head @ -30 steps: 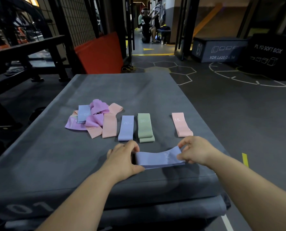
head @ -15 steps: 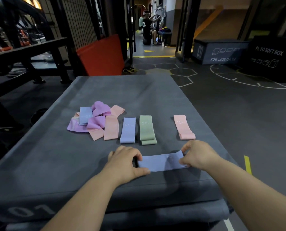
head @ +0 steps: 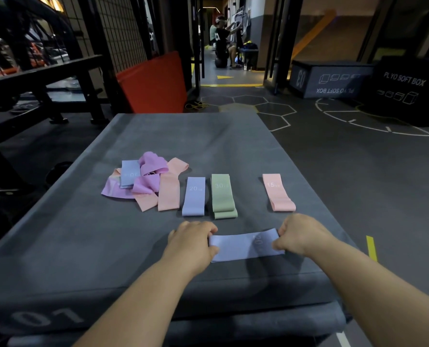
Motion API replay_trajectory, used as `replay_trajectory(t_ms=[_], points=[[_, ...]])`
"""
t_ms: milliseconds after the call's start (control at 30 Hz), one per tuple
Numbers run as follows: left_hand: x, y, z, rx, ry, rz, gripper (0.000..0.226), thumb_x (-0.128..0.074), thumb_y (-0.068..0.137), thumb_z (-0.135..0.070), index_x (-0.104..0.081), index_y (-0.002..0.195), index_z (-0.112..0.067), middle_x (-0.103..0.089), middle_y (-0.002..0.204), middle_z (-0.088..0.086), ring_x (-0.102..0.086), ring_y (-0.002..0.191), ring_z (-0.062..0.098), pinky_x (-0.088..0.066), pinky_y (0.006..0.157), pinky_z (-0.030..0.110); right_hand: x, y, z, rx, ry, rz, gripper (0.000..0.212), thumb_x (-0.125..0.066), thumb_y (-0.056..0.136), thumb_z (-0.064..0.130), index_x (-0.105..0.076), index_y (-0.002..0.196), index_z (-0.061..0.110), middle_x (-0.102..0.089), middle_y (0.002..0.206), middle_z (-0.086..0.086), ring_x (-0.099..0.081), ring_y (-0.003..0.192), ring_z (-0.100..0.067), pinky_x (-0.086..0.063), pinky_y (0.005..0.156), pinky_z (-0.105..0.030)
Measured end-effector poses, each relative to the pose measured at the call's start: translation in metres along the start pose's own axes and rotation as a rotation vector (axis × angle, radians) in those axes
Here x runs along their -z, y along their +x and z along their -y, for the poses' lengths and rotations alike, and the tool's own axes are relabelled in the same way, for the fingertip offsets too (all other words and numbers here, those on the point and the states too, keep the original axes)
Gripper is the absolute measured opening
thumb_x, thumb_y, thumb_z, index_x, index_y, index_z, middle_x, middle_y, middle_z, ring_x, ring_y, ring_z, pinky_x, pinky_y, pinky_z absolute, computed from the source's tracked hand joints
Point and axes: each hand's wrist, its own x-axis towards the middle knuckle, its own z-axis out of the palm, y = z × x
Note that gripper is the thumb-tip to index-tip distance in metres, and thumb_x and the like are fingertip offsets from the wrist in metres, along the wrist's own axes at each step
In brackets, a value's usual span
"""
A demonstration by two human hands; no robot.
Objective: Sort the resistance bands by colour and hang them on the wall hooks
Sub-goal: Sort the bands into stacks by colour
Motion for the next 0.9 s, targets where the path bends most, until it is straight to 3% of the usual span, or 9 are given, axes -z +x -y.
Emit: replay_trajectory(t_ms=[167,300,467,600,700,800,900], points=[[0.0,0.004,-0.004,0.025,0.029,0.043,0.04,-0.058,0.089,-0.034,-0.05,0.128,-0.032,-0.052,0.126,-0.009,-0.041,0.122,0.018,-0.034,0.1,0.034,0.002,0.0,0.004,-0.004,0.001,0.037,0.026,-0.062,0.068,0.017,-0.043,0.051,0.012,-0.04,0.051,-0.003,-0.038,0.05,-0.02,-0.026,0.044,-0.022],[0.0,0.005,-0.004,0.013,-0.016,0.04,0.031,-0.058,0.087,-0.028,-0.057,0.118,-0.032,-0.053,0.113,-0.008,-0.046,0.114,0.018,-0.039,0.09,0.03,-0.001,-0.002,0.007,0.05,0.016,-0.001,0.018,-0.056,0.07,0.013,-0.046,0.054,0.012,-0.044,0.055,-0.002,-0.041,0.058,-0.022,-0.03,0.048,-0.023],[0.007,0.003,0.0,0.039,-0.107,0.06,0.009,-0.06,0.081,-0.025,-0.057,0.086,-0.032,-0.048,0.096,-0.01,-0.053,0.096,0.014,-0.039,0.074,0.025,0.003,-0.006,0.014,0.14,0.195,-0.134,0.014,-0.06,0.079,0.021,-0.049,0.071,0.023,-0.059,0.074,0.001,-0.052,0.071,-0.022,-0.039,0.058,-0.029],[0.018,0.004,0.007,0.107,-0.226,0.102,0.005,-0.056,0.078,-0.026,-0.055,0.076,-0.03,-0.061,0.087,-0.01,-0.058,0.081,0.012,-0.045,0.066,0.026,0.004,0.001,0.026,0.21,0.437,-0.258,0.022,-0.06,0.081,0.012,-0.046,0.075,0.029,-0.059,0.072,0.002,-0.053,0.069,-0.024,-0.041,0.058,-0.029],[0.027,0.008,0.015,0.144,-0.315,0.096,0.011,-0.055,0.08,-0.027,-0.054,0.069,-0.027,-0.058,0.074,-0.008,-0.053,0.069,0.013,-0.04,0.058,0.026,0.005,0.011,0.041,0.239,0.577,-0.307,0.029,-0.061,0.083,0.011,-0.043,0.081,0.034,-0.06,0.078,0.004,-0.058,0.072,-0.025,-0.043,0.061,-0.03],[0.032,0.012,0.02,0.18,-0.406,0.07,0.01,-0.053,0.081,-0.027,-0.062,0.077,-0.025,-0.064,0.077,-0.006,-0.058,0.073,0.014,-0.046,0.065,0.028,0.011,0.023,0.061,0.266,0.632,-0.384,0.025,-0.062,0.083,0.018,-0.044,0.085,0.035,-0.061,0.08,0.006,-0.059,0.074,-0.021,-0.046,0.068,-0.033],[0.035,0.017,0.029,0.219,-0.473,0.02,0.013,-0.054,0.081,-0.028,-0.065,0.081,-0.021,-0.063,0.073,-0.005,-0.056,0.068,0.013,-0.045,0.064,0.028,0.021,0.038,0.089,0.334,0.618,-0.392,0.012,-0.06,0.086,0.011,-0.052,0.086,0.02,-0.058,0.073,0.002,-0.05,0.067,-0.015,-0.037,0.06,-0.01]])
